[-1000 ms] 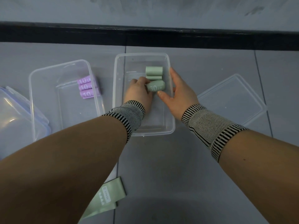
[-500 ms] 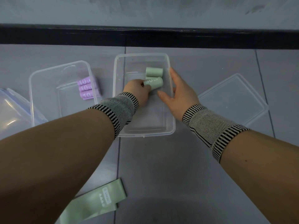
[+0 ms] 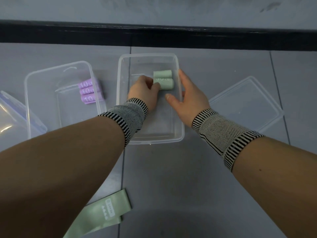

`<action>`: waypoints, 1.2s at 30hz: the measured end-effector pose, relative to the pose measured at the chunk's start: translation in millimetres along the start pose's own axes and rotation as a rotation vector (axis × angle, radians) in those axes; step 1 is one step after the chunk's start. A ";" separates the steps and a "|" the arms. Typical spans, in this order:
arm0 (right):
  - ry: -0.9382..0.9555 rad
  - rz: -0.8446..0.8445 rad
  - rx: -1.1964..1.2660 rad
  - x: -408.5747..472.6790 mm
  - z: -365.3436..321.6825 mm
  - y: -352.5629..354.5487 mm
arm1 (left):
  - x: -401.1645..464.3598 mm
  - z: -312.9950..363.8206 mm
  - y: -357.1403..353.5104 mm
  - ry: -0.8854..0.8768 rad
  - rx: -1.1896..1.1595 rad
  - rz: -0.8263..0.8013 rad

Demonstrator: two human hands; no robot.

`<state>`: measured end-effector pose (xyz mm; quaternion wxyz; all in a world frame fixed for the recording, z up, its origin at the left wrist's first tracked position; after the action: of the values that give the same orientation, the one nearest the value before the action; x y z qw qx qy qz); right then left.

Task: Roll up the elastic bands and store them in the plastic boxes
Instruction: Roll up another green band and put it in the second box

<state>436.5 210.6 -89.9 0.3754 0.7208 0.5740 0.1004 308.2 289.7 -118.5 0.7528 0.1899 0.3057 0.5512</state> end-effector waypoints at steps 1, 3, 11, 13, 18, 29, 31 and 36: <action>0.000 0.001 -0.006 0.0 -0.1 0.3 | -0.6 0.3 -1.9 -0.001 -0.001 -0.013; 0.005 0.003 -0.012 0.1 -0.5 1.0 | -2.1 -0.1 -2.7 0.003 -0.017 -0.024; 0.007 0.008 -0.024 -1.1 -2.4 1.8 | -1.0 -2.5 1.1 0.007 0.014 -0.023; 0.002 0.005 -0.032 -1.4 -1.9 2.7 | -0.9 1.1 -1.1 -0.025 0.047 -0.033; 0.008 0.000 -0.037 -1.3 -2.1 2.6 | 5.6 0.0 0.6 0.016 0.081 -0.005; -0.006 0.008 -0.050 -3.3 -4.3 3.5 | 10.5 8.8 -0.4 -0.051 0.050 0.010; -0.007 0.005 -0.048 -3.6 -5.1 3.1 | 9.8 9.8 -1.5 -0.066 0.067 0.004; -0.003 0.008 -0.055 -3.4 -7.6 4.6 | 9.8 11.5 -4.6 -0.078 0.073 -0.037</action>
<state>434.5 210.4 -80.6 0.3956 0.7125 0.5677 0.1165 321.2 298.1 -115.3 0.7667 0.2330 0.2995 0.5178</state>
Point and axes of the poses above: each hand's wrist, its own x-axis towards the middle knuckle, its own y-axis out of the back of the hand, z = x × y, the point moved 10 cm from there along x, towards the middle knuckle, and after that the axes turned 5 degrees about -y, right-handed, at the moved point
